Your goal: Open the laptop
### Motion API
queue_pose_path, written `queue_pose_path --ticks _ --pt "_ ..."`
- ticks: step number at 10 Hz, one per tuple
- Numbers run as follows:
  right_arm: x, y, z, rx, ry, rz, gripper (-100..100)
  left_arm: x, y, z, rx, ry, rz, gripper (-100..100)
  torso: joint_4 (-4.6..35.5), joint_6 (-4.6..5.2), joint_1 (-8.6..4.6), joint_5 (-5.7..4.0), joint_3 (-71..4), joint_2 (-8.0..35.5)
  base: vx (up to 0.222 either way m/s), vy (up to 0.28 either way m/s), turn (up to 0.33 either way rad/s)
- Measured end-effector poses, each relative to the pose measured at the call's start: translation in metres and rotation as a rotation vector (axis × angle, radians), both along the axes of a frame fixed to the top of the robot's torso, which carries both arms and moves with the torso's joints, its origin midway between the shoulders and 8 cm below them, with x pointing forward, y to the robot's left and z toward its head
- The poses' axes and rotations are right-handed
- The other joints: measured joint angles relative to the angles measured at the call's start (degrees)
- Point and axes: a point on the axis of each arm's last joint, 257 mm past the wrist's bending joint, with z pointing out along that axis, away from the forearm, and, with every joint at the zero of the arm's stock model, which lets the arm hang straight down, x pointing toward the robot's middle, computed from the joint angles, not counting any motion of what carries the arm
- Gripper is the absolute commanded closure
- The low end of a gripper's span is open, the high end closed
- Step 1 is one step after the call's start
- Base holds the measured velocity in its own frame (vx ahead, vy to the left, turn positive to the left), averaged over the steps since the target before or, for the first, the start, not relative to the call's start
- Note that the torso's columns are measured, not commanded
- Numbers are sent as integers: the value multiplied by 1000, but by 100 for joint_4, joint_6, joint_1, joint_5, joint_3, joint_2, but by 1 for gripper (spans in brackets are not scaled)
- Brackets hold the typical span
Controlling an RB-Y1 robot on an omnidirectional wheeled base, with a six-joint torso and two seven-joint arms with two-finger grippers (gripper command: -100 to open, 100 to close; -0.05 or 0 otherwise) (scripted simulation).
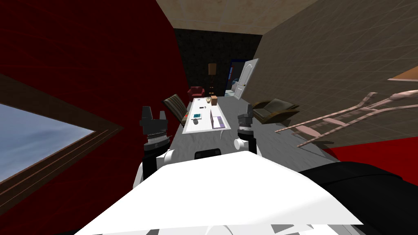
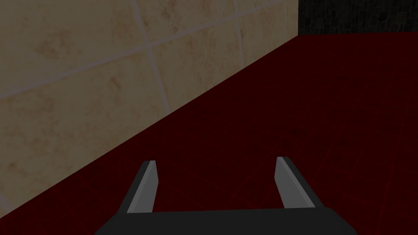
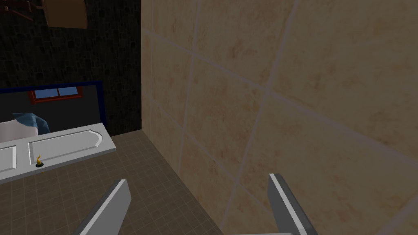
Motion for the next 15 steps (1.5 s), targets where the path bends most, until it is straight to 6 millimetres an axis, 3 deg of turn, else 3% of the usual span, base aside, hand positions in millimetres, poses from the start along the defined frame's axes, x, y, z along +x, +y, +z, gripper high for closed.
queue_pose_path --ticks 2,9,10,12,15 --pt "0 0 0 0 0 0 0 0 0 0 0 0 0 0 600 0 0 0 -1200 597 0 0 0" --pt "0 0 0 0 0 0 0 0 0 0 0 0 0 0 3537 0 0 0 -7073 3539 0 0 0" --pt "0 0 0 0 0 0 -100 0 0 0 0 0 0 0 3960 0 0 0 -7919 3962 16 20 -16" --pt "4 5 -4 -78 24 0 -100 0 0 0 0 0 0 0 4204 0 7 2 -8428 4204 24 33 -16" --pt "12 11 -12 -204 64 -25 -100 0 0 0 0 0 0 0 4228 0 3 1 -8457 4227 29 49 -22"
